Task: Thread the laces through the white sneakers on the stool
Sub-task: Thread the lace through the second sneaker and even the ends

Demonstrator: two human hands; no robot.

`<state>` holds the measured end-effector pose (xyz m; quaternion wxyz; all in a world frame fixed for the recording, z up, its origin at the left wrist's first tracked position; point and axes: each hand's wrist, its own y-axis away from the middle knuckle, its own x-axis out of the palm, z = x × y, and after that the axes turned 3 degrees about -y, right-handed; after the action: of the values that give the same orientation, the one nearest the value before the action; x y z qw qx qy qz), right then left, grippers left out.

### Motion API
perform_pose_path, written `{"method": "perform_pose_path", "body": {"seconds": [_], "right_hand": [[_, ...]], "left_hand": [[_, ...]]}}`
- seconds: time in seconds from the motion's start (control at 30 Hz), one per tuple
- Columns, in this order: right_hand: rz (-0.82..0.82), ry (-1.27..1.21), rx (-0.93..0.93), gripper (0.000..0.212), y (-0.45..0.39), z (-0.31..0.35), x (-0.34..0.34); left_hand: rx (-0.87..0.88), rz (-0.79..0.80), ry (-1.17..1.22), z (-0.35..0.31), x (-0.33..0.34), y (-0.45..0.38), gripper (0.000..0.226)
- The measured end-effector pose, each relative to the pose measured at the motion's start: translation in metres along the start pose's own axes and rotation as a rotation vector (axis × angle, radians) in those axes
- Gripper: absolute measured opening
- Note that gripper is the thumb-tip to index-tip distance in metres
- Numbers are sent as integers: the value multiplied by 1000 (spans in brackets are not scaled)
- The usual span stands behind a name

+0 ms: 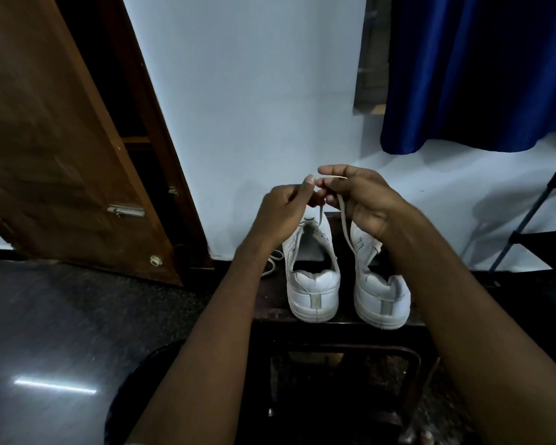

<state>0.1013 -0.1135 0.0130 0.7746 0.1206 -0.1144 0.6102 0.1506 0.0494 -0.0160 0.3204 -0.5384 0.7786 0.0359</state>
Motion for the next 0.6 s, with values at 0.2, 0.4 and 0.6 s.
{"method": "perform_pose_path", "body": {"seconds": [0.2,0.4,0.6], "right_hand": [[49,-211,0,33,-3,-2,-2],[124,-35,23,37,-2,-1,-5],[-195,201,-51,26,-6,-8,-9]], "left_hand": [[-103,193,321,-12,14,5,41],[-253,151,452,-12,11,4,15],[-205,177,787,-17,3,3,10]]}}
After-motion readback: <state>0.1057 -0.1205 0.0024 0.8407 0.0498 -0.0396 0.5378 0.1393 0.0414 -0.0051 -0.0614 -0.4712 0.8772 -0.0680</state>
